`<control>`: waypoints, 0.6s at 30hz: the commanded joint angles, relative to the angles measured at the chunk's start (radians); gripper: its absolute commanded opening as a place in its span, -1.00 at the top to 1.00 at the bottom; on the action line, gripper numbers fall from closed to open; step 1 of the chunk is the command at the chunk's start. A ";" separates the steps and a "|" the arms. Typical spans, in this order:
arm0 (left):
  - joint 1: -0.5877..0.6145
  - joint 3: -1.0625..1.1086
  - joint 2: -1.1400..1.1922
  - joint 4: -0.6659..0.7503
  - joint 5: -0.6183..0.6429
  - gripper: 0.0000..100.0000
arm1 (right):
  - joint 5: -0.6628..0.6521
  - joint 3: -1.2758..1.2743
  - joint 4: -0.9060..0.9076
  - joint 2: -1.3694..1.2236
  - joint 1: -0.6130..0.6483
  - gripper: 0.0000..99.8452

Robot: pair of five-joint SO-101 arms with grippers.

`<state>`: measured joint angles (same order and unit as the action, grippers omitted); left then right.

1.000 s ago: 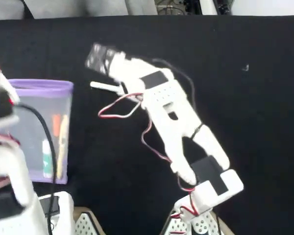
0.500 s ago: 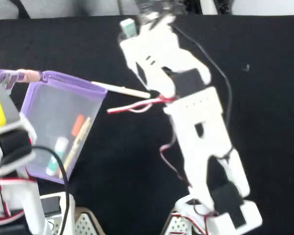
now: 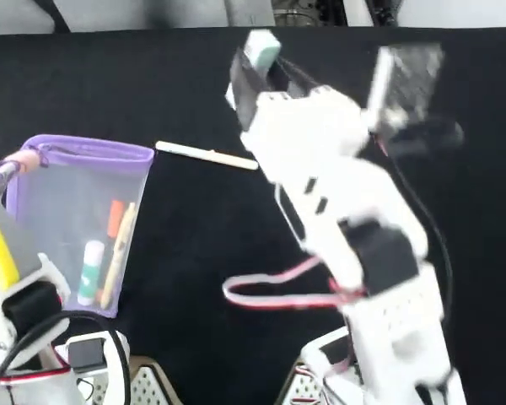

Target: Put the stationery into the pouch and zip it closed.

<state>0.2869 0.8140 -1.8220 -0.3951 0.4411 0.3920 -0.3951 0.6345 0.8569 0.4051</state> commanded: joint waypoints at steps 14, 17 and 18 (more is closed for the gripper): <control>-0.016 0.024 -0.002 -0.071 0.092 0.94 | -0.018 -0.489 -0.519 0.246 0.253 0.98; -0.018 0.018 -0.002 -0.091 0.103 0.94 | 0.002 -0.490 -0.563 0.185 0.250 0.98; -0.018 0.018 -0.003 -0.092 0.121 0.94 | 0.002 -0.496 -0.580 0.159 0.250 0.98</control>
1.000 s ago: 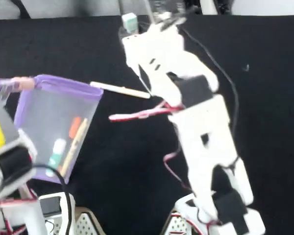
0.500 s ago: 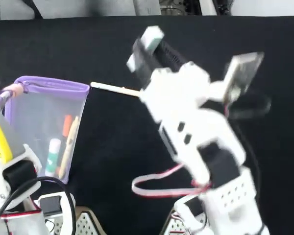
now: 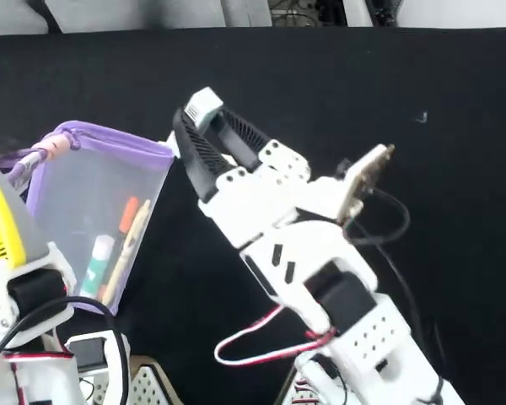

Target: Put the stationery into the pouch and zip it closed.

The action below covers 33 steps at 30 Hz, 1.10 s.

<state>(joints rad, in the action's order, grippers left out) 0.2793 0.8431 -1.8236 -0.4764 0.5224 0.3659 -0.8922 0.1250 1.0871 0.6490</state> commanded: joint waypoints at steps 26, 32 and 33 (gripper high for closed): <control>-0.010 -0.012 -0.002 -0.011 0.074 0.94 | 0.126 -0.045 -0.505 -0.572 0.023 0.98; -0.010 -0.012 -0.002 -0.011 0.074 0.94 | 0.126 -0.041 -0.506 -0.613 0.058 0.98; -0.010 -0.012 -0.002 -0.011 0.074 0.94 | 0.126 -0.039 -0.506 -0.622 0.060 0.98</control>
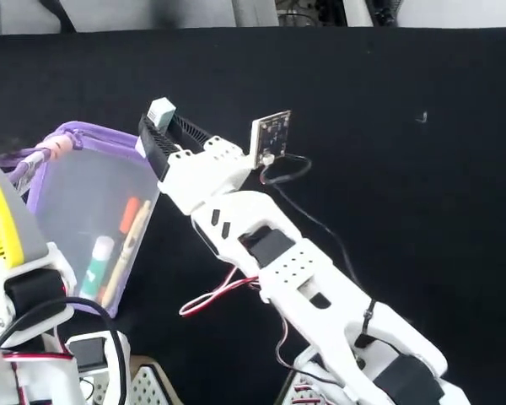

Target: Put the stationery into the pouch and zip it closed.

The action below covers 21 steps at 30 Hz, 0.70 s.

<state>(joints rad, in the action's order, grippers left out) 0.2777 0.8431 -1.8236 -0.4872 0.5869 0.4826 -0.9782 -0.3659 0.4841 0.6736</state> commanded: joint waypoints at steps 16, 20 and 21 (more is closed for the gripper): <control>-0.008 -0.008 -0.002 0.000 0.009 0.94 | -0.078 0.199 -0.017 -0.150 -0.014 0.98; -0.008 -0.005 -0.002 0.000 0.009 0.94 | -0.083 0.240 -0.017 -0.194 -0.014 0.98; -0.008 -0.005 -0.002 0.000 0.009 0.94 | -0.083 0.245 -0.017 -0.199 -0.014 0.98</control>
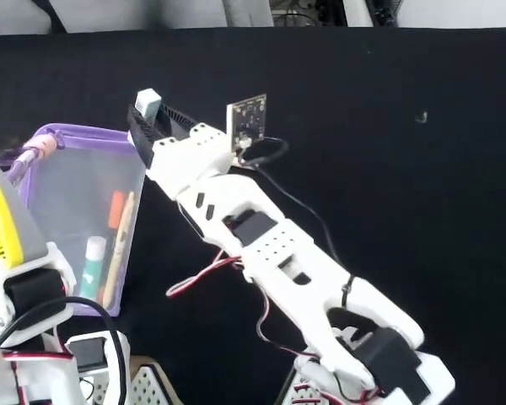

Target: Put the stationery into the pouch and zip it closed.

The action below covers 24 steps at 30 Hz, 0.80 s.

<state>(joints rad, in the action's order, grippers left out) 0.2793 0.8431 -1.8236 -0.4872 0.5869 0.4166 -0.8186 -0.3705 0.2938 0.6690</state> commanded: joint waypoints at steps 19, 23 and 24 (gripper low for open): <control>-0.010 -0.010 -0.002 0.000 0.009 0.94 | -0.104 0.062 -0.061 -0.008 0.060 0.97; -0.010 -0.010 -0.002 0.000 0.009 0.94 | -0.104 0.065 0.000 -0.004 0.061 0.97; -0.010 -0.010 -0.002 0.000 0.009 0.94 | -0.104 0.070 0.011 -0.004 0.061 0.97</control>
<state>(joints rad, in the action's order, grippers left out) 0.2777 0.8431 -1.8236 -0.4872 0.5884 0.3230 -0.7940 -0.3936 0.2739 0.7181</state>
